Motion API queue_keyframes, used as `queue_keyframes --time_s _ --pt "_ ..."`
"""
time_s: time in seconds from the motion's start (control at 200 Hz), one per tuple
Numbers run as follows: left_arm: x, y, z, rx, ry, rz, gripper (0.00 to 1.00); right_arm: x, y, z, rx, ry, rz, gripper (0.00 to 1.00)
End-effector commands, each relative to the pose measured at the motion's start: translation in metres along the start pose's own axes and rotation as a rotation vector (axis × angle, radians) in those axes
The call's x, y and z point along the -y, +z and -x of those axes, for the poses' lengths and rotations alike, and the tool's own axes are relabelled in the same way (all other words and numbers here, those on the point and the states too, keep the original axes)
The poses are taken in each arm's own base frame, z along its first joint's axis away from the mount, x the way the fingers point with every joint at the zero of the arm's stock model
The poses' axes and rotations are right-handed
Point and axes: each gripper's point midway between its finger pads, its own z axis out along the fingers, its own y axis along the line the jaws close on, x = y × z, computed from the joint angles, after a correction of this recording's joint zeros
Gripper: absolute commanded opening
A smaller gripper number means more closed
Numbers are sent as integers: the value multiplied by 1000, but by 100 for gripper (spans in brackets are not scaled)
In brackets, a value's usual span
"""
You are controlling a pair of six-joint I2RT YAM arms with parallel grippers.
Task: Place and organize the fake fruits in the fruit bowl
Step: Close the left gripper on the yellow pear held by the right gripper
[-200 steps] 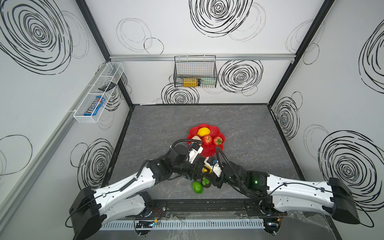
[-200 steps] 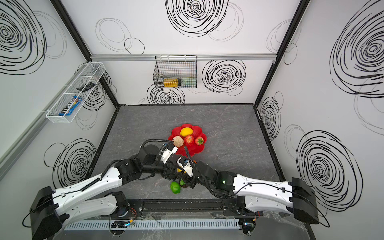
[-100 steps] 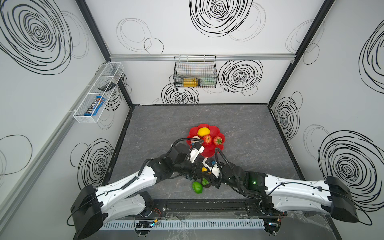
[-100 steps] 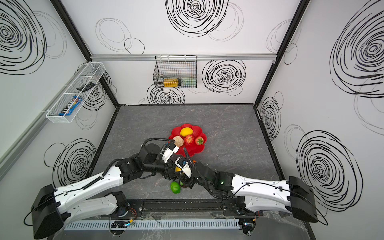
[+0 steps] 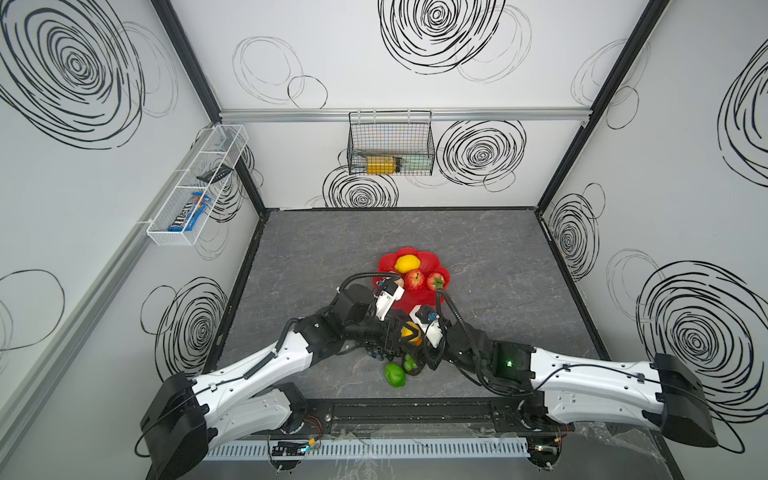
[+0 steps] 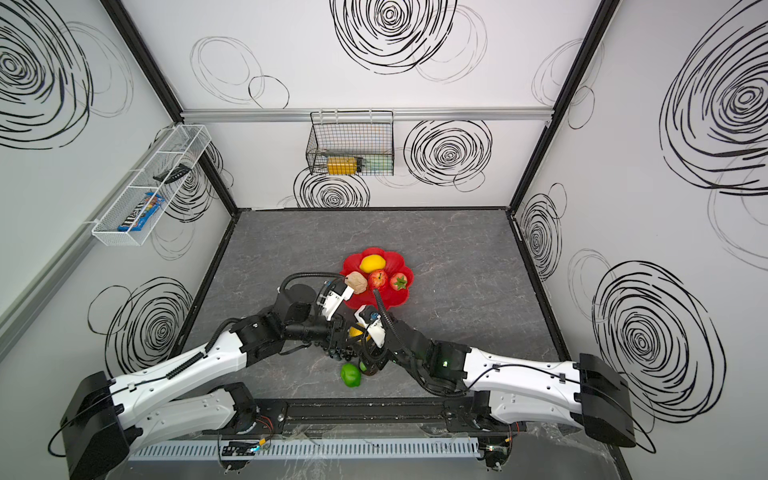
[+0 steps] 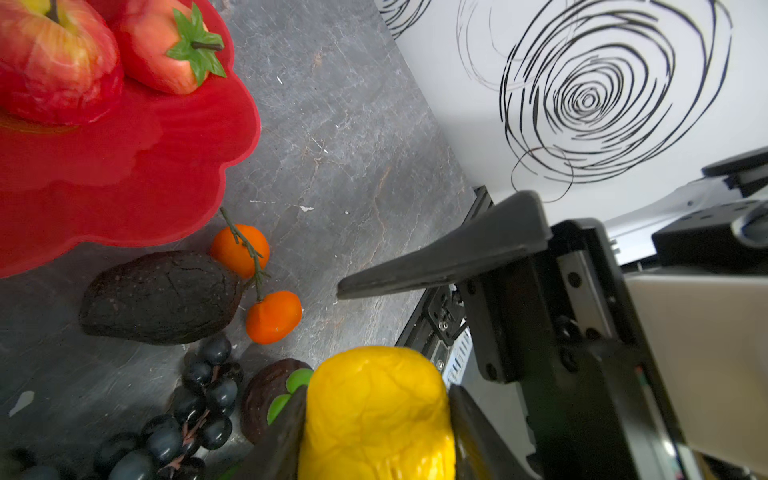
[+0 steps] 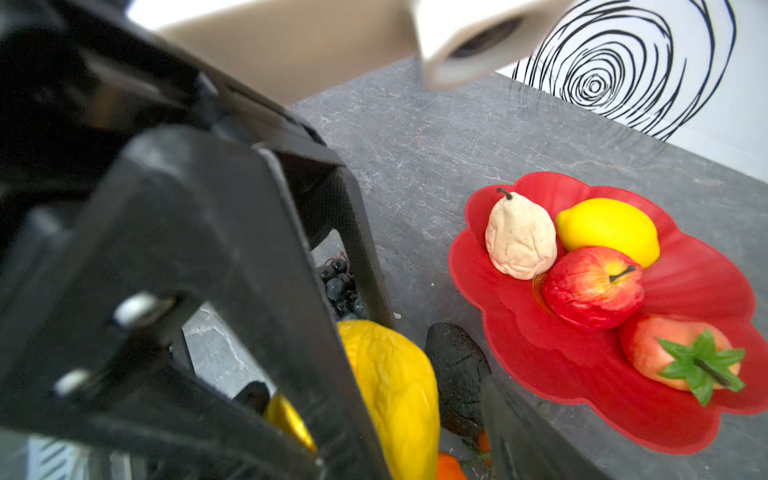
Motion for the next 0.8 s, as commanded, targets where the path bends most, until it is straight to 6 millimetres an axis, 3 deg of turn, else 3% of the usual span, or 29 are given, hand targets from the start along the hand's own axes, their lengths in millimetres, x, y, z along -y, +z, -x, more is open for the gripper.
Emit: queue_keyframes --time_s 0.0,0.155,0.31,0.545,0.796 --pt "-3 -8 14 83 -46 -25 47 9 -14 34 118 78 -7 91" --pt "-16 -23 34 212 -164 -34 46 16 -28 36 204 100 60 91" --pt "-16 -31 47 320 -274 -80 46 18 -37 34 297 67 110 90" --pt "-11 -44 55 436 -413 -167 46 19 -25 21 262 59 107 87" --pt "-1 -51 57 469 -473 -224 47 10 -14 11 250 -14 155 74"
